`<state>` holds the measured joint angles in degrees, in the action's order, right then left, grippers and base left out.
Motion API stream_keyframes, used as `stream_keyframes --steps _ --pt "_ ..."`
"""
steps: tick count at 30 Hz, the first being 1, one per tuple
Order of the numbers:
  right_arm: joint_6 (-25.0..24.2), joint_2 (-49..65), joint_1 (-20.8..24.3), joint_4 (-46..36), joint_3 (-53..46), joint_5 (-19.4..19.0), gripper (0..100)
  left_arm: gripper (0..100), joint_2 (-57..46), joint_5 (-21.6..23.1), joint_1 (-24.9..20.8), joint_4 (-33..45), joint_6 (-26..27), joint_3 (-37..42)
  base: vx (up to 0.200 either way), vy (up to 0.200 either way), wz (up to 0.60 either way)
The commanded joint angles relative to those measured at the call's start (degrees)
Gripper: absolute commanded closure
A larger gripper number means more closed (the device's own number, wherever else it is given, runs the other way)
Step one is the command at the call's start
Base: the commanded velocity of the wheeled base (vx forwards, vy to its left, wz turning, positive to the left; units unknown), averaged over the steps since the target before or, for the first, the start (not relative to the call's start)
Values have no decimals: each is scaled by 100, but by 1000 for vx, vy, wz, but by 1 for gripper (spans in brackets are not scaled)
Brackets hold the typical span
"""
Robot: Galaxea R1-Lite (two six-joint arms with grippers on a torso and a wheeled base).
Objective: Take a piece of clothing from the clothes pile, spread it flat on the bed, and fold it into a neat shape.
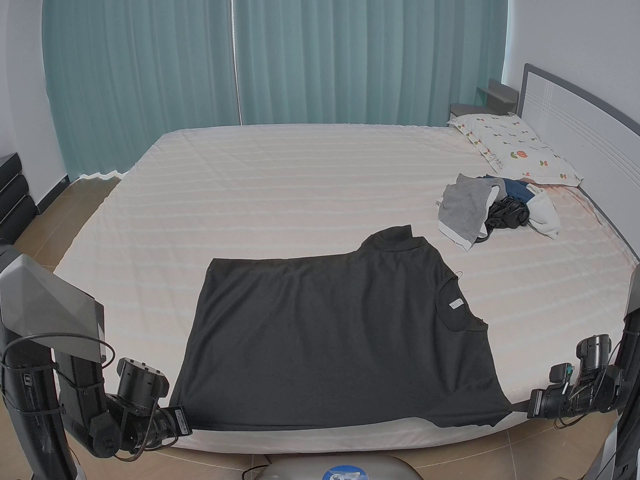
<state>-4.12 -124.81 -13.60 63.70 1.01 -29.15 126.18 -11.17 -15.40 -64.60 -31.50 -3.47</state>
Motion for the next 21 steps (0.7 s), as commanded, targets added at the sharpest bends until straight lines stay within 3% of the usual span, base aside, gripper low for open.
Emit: stream_keyframes --steps 1,21 --pt "34 115 -72 -112 -101 6 100 100 117 -8 -130 9 109 224 0 0 0" --pt "597 642 -142 -1193 -101 137 100 100 170 -219 -508 677 250 330 0 0 0"
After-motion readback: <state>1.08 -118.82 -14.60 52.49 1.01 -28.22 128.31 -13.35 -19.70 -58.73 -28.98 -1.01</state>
